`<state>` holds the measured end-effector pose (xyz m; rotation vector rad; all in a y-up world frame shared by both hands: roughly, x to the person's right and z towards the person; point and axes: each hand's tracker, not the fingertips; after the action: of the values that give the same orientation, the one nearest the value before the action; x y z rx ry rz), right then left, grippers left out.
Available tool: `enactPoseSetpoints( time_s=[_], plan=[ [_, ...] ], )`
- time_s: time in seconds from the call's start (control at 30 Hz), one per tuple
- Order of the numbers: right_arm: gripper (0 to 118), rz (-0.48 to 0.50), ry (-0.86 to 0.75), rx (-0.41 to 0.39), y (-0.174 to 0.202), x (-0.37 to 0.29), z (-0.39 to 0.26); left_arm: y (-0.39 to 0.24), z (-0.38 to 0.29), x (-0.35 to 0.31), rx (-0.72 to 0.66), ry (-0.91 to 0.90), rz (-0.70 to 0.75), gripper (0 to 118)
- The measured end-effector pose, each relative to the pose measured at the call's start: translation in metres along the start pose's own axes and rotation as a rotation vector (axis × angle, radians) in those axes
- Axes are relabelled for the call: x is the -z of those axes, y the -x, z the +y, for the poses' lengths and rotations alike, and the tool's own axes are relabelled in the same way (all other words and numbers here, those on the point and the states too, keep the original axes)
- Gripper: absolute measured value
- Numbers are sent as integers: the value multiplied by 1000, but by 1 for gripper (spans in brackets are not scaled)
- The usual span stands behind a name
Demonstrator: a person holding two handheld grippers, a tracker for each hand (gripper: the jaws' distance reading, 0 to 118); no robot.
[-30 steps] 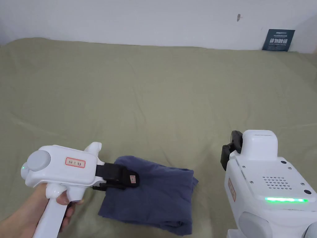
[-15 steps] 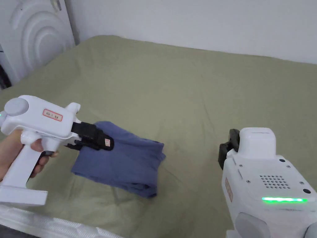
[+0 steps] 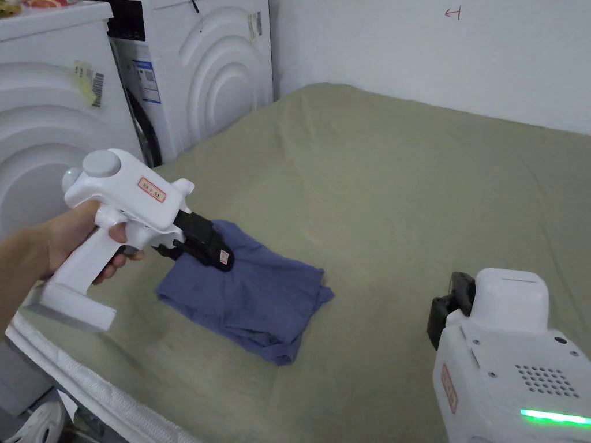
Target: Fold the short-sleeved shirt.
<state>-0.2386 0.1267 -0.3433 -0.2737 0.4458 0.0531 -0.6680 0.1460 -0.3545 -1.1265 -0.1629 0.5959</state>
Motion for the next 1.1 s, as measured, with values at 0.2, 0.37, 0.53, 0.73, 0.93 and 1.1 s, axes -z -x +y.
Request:
enactPoseSetpoints(
  time_s=[0.2, 0.37, 0.53, 0.73, 0.93, 1.1],
  plan=[
    [0, 5, 23, -8, 0, 2, -7, 7, 3, 7, 23, 39, 22, 45],
    [0, 1, 41, 13, -10, -5, -9, 4, 2, -10, 55, -80, 89, 113],
    [0, 8, 34, 18, -25, -23, -1, -28, -8, -30, 91, -115, 70, 99],
    [0, -28, -18, 53, -73, -66, 25, -133, -37, -44, 210, -287, -66, 0],
    [0, -98, -72, 41, -151, -127, 51, -280, -96, 13, 379, -377, -206, 0],
    [0, -229, -112, 44, -234, -184, 66, -418, -167, 89, 561, -668, 26, 0]
  ],
)
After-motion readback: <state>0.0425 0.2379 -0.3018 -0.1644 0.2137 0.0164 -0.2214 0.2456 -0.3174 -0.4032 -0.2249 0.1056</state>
